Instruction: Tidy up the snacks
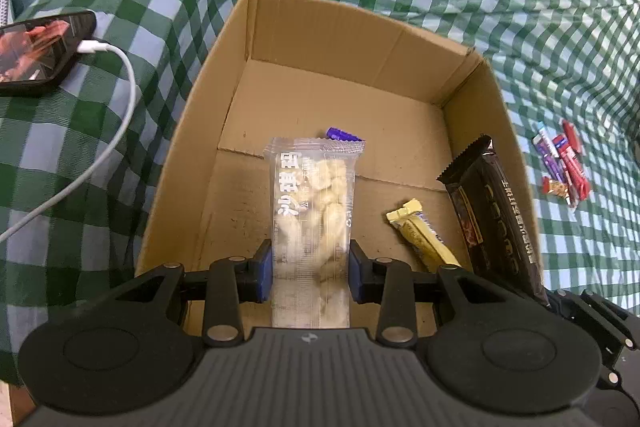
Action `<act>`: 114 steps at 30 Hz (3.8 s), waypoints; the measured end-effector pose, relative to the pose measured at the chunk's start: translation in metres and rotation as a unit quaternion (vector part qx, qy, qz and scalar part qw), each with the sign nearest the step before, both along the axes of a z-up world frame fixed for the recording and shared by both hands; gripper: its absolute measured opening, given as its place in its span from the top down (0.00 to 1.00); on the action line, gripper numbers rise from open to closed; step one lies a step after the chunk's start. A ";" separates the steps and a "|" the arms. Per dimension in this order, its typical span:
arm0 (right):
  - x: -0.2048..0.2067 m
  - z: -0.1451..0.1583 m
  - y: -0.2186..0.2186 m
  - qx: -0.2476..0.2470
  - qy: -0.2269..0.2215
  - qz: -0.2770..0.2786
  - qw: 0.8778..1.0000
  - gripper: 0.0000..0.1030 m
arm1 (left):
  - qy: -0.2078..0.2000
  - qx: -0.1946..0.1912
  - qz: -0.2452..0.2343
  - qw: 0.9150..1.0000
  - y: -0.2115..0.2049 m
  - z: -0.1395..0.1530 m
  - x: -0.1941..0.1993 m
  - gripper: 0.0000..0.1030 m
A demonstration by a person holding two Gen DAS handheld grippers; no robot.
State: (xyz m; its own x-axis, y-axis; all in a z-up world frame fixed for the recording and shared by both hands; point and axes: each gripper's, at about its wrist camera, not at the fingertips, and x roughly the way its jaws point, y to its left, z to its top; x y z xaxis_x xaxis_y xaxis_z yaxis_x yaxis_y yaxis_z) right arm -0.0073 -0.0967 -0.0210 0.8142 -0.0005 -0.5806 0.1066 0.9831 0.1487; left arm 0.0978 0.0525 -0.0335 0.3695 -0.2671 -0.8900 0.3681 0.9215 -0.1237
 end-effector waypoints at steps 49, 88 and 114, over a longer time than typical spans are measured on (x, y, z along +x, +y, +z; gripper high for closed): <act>-0.171 0.032 0.074 -0.051 -0.054 -0.037 0.997 0.04 | -0.139 0.064 0.014 0.988 0.078 0.050 -0.196 0.00; -0.224 0.048 0.100 -0.083 -0.113 -0.038 0.989 0.01 | -0.181 0.044 0.022 0.982 0.100 0.075 -0.238 0.00; -0.223 0.042 0.100 -0.077 -0.105 -0.037 0.991 0.01 | -0.175 0.049 0.020 0.983 0.100 0.072 -0.236 0.00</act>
